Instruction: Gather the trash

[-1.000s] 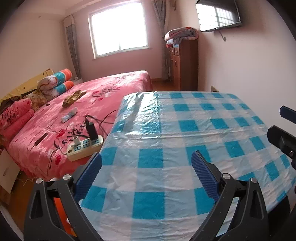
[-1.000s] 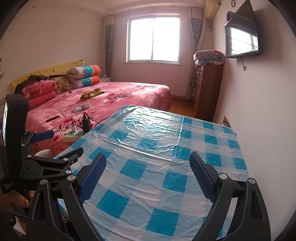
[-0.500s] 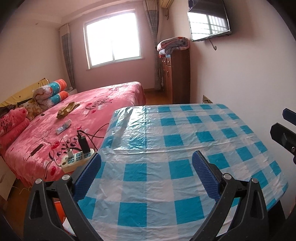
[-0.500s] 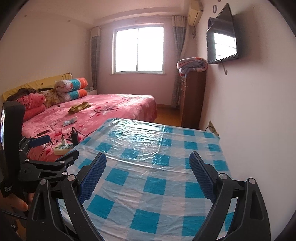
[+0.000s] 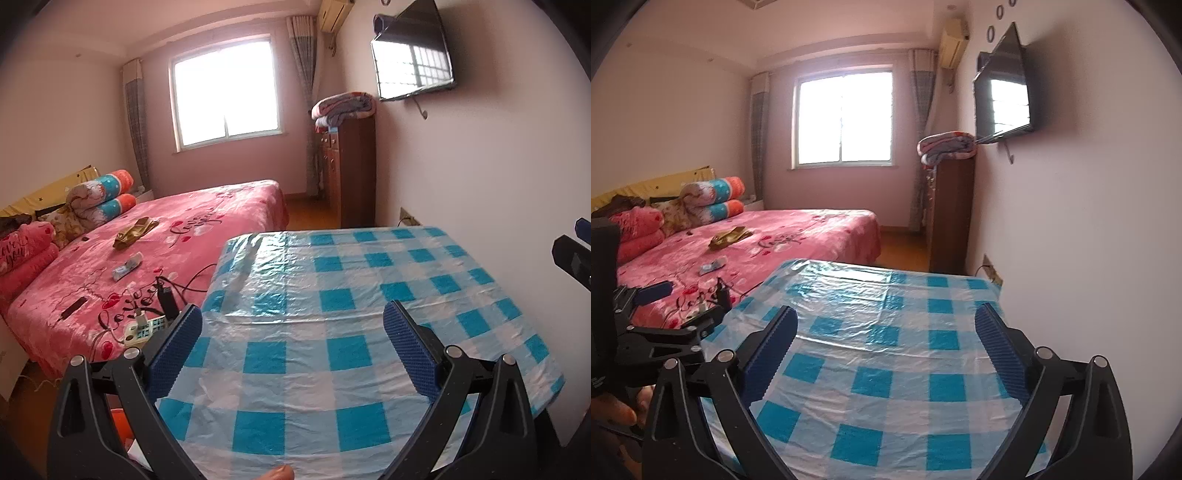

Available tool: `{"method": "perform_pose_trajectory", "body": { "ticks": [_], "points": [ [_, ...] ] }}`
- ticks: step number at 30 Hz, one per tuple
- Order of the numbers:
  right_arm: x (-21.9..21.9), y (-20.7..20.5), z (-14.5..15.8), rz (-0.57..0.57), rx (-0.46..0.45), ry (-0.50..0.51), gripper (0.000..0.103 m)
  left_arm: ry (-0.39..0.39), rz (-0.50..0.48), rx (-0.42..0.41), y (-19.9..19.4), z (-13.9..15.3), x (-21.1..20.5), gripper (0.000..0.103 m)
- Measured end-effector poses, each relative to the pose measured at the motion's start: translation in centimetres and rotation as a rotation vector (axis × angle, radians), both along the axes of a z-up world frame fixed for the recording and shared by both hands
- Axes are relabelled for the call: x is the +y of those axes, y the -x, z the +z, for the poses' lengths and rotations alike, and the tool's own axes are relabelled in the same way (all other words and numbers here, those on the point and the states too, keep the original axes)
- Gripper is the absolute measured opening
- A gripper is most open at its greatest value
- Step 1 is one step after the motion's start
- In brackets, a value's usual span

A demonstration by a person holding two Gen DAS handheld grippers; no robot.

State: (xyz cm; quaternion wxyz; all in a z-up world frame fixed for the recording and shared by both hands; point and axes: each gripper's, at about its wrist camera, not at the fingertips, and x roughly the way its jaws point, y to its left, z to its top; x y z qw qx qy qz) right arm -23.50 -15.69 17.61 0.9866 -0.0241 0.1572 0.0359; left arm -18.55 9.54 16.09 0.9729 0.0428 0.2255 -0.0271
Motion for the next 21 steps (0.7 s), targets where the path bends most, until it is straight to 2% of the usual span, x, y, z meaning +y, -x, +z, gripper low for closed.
{"method": "perform_pose_trajectory", "body": {
  "ticks": [6, 21],
  "points": [
    [-1.3, 0.6, 0.5, -0.049, -0.021, -0.019, 0.096, 0.065, -0.052, -0.019, 0.7, 0.7, 0.1, 0.099],
    [-1.7, 1.0, 0.7, -0.063, -0.032, -0.029, 0.096, 0.048, -0.032, -0.052, 1.6, 1.3, -0.4, 0.099]
  ]
}}
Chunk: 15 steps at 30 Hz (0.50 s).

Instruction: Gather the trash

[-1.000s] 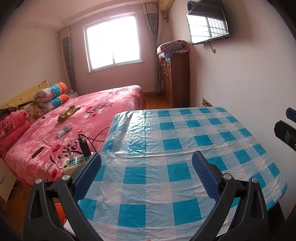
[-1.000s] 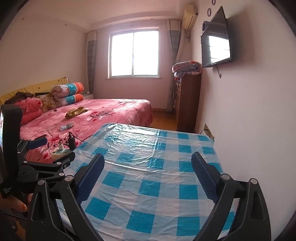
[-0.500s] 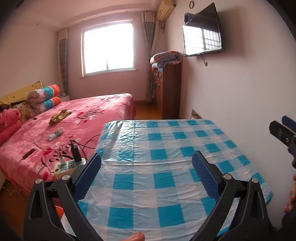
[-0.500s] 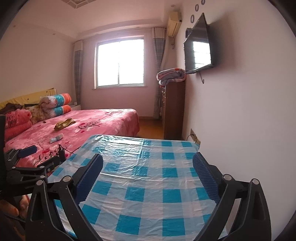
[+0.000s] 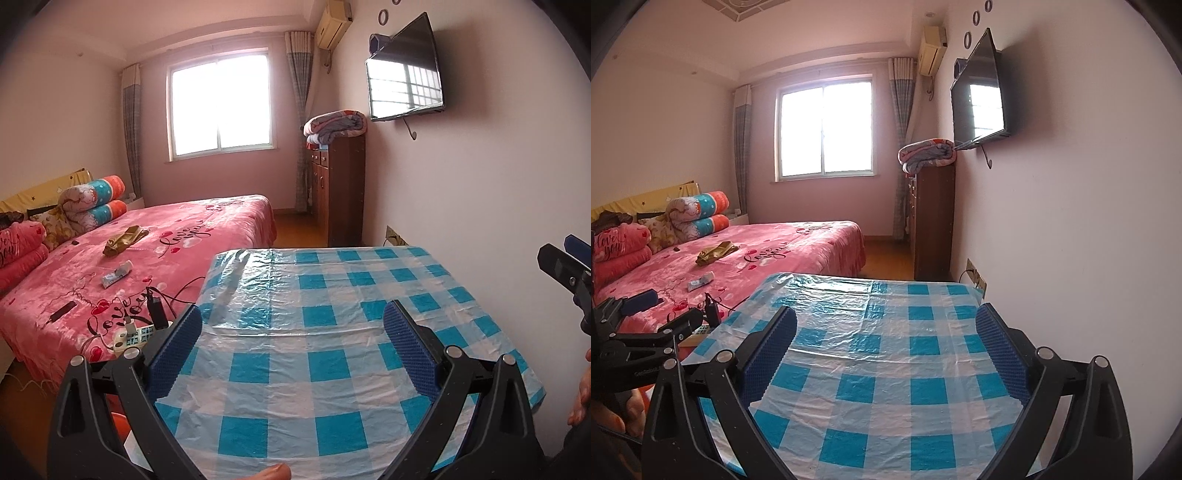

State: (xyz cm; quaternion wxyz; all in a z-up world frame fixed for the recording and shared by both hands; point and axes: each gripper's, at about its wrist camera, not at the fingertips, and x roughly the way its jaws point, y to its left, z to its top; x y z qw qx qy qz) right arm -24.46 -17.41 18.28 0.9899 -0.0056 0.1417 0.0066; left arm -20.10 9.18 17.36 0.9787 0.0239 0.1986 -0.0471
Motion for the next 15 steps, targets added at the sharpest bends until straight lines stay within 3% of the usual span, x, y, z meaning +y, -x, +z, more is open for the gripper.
{"method": "perform_pose_trajectory", "body": {
  "ticks": [15],
  "points": [
    [-0.18, -0.78, -0.68, 0.016, 0.037, -0.02, 0.096, -0.016, -0.017, -0.006, -0.15, -0.16, -0.59, 0.099]
  ]
}}
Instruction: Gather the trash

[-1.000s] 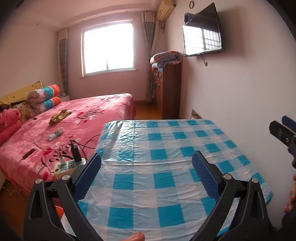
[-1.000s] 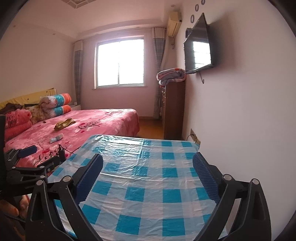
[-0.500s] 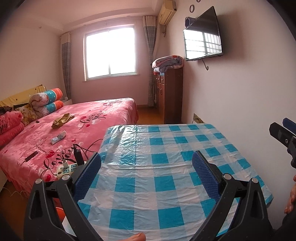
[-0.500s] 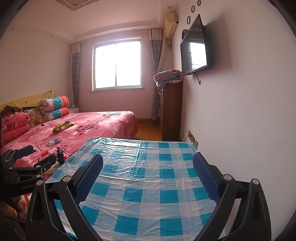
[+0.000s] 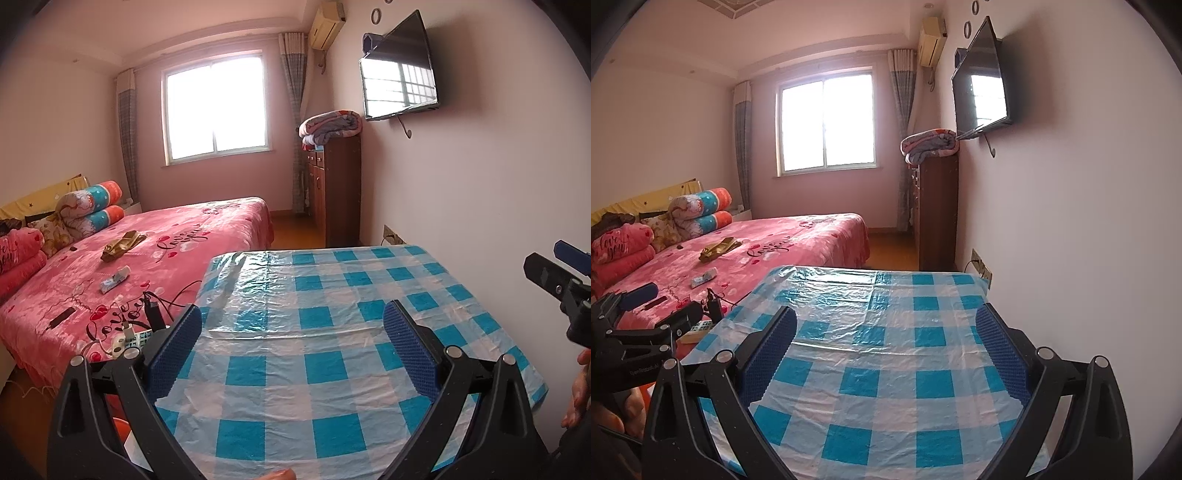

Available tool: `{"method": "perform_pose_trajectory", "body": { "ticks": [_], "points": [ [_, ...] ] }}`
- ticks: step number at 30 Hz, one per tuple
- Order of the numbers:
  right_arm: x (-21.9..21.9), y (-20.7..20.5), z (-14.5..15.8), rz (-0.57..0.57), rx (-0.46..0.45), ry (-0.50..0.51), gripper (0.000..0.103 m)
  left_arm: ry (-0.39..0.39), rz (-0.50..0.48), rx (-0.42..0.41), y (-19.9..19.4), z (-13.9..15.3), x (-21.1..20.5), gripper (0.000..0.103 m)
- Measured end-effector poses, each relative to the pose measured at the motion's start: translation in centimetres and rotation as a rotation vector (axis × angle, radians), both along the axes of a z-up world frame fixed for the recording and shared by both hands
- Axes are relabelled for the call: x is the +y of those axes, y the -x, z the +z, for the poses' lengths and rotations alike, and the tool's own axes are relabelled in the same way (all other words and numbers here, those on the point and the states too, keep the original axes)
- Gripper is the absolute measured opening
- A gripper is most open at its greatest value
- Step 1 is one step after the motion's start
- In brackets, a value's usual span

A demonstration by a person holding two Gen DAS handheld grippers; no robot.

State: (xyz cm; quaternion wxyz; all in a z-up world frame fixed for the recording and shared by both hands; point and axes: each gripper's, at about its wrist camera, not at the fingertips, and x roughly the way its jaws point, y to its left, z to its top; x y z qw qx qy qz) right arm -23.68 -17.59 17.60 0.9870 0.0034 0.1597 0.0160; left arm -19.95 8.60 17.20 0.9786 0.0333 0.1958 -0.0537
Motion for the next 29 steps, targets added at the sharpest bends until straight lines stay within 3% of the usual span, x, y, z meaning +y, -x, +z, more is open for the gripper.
{"method": "perform_pose_trajectory", "body": {
  "ticks": [10, 15, 21, 29],
  "points": [
    [0.0, -1.7, -1.9, 0.039, 0.055, -0.029, 0.096, -0.021, -0.019, 0.03, -1.3, -0.9, -1.0, 0.099],
    [-0.4, -3.3, -3.8, 0.063, 0.125, -0.077, 0.096, -0.031, -0.034, 0.076, -2.8, -2.2, -1.8, 0.099],
    [-1.4, -6.3, -7.6, 0.059, 0.242, -0.113, 0.096, -0.018, -0.041, 0.268, -7.2, -6.4, -2.6, 0.099],
    [-2.9, -11.9, -13.1, 0.034, 0.443, -0.172, 0.096, -0.046, 0.036, 0.49, -13.4, -12.8, -3.2, 0.099]
  ]
}}
